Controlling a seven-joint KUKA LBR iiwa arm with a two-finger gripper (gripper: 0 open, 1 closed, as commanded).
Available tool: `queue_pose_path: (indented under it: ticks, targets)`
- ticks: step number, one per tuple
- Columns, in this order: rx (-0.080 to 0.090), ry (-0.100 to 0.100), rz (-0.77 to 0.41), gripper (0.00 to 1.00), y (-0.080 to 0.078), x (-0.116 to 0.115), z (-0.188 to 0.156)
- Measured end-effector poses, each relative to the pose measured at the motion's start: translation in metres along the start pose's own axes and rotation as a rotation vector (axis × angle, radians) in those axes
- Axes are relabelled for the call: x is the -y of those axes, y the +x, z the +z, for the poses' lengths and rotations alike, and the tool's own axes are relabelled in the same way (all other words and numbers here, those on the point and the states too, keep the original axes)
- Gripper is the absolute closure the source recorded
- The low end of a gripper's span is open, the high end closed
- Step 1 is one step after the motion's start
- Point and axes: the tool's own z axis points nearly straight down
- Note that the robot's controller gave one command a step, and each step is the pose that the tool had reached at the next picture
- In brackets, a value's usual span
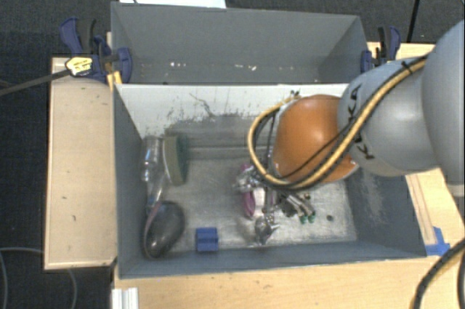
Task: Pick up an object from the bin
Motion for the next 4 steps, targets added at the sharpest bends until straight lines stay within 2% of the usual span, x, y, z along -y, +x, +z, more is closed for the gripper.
queue_pose_path:
  ticks: [1, 2, 3, 4]
  targets:
    - [0.001, 0.005, -0.304, 0.00, -0.013, 0.035, -0.039]
    - [-0.001, 0.002, -0.699, 0.00, -0.032, 0.022, -0.049]
    - [-0.001, 0.000, -1.080, 0.00, -0.046, 0.016, -0.021]
    - [-0.002, -0.002, -1.639, 0.00, -0.054, 0.023, 0.006]
